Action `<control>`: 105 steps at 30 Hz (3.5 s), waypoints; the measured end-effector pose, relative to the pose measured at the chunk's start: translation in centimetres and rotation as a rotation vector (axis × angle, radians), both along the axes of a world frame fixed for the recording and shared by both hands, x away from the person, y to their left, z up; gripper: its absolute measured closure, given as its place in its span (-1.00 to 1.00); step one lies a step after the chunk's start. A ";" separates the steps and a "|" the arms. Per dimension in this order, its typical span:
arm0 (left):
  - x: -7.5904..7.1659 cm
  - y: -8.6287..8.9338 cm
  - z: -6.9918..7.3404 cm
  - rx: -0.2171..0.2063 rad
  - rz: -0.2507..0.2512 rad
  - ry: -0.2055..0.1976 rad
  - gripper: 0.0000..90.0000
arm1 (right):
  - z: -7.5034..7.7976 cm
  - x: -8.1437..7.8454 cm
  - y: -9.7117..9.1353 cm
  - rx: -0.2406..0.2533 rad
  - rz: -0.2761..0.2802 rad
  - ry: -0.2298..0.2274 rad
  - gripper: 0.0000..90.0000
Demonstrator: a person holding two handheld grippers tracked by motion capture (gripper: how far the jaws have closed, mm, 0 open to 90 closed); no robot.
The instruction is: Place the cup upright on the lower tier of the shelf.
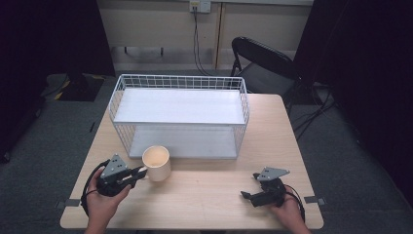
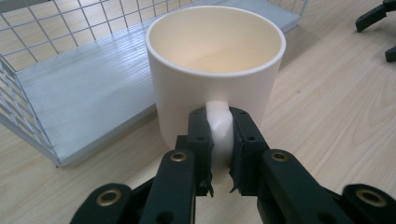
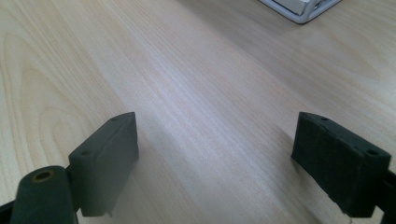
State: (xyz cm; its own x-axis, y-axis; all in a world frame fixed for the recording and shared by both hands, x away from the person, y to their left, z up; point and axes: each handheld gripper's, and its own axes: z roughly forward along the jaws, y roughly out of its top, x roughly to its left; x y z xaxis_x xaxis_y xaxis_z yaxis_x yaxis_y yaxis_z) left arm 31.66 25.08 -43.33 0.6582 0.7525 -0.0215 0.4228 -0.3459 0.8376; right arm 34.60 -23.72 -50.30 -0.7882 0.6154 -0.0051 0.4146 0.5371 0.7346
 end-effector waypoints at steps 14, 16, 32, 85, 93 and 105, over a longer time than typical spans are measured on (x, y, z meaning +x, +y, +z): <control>0.9 -0.1 0.3 0.006 0.047 0.013 0.79 | 0.0 0.0 0.0 0.001 0.000 -0.001 -0.70; 1.1 -0.2 0.4 0.001 0.052 0.012 0.78 | 0.0 0.0 0.0 0.000 0.000 0.000 -0.70; 2.7 -1.6 1.6 0.005 0.089 -0.016 0.79 | 0.0 0.0 0.0 0.001 0.000 -0.001 -0.70; 7.1 -6.2 0.2 -0.031 0.212 -0.025 0.79 | 0.0 -0.1 -0.1 0.000 0.001 0.000 -0.70; 7.7 -6.6 0.1 -0.040 0.220 -0.038 0.79 | 0.0 -0.1 -0.1 0.000 0.001 0.000 -0.70; 8.4 -6.8 -0.2 -0.035 0.252 -0.041 0.79 | 0.0 -0.1 -0.1 -0.001 0.001 0.001 -0.70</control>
